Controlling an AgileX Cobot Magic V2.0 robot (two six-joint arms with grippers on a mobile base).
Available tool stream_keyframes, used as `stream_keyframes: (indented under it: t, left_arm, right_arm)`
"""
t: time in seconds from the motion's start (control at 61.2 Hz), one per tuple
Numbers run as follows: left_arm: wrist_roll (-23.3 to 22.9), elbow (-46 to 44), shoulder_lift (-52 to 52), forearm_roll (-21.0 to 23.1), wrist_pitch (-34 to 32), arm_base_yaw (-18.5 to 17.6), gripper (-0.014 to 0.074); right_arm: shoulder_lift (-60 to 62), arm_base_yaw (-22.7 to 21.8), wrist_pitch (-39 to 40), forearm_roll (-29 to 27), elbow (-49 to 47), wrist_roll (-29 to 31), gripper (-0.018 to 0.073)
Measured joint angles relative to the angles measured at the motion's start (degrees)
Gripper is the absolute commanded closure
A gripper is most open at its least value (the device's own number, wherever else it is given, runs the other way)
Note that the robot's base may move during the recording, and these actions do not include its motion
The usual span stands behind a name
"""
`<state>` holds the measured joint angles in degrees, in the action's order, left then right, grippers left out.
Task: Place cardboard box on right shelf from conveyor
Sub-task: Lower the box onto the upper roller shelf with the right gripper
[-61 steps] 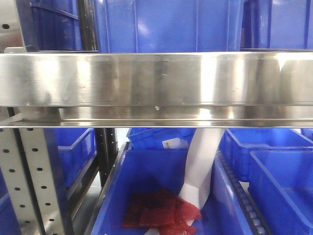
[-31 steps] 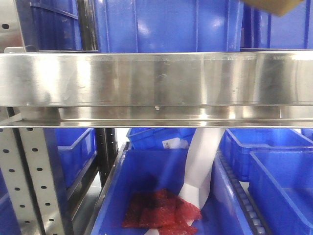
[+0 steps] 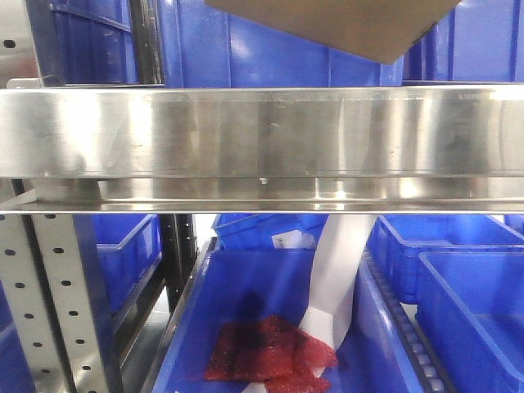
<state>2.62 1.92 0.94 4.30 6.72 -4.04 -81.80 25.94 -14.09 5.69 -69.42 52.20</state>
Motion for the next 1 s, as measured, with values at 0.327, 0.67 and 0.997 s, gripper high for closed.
stream_keyframes:
  t: [0.327, 0.67, 0.997]
  left_arm:
    - [0.00, 0.00, 0.00, 0.00, 0.00, 0.00, 0.0713]
    - [0.00, 0.00, 0.00, 0.00, 0.00, 0.00, 0.0713]
    - [0.00, 0.00, 0.00, 0.00, 0.00, 0.00, 0.0713]
  right_arm:
    - [-2.85, 0.00, -0.46, 4.06, -0.10, 0.00, 0.0508]
    - [-4.83, 0.00, -1.58, 4.16, -0.10, -0.13, 0.0459]
    - [-4.83, 0.00, -2.67, 4.62, -0.10, -0.13, -0.0077]
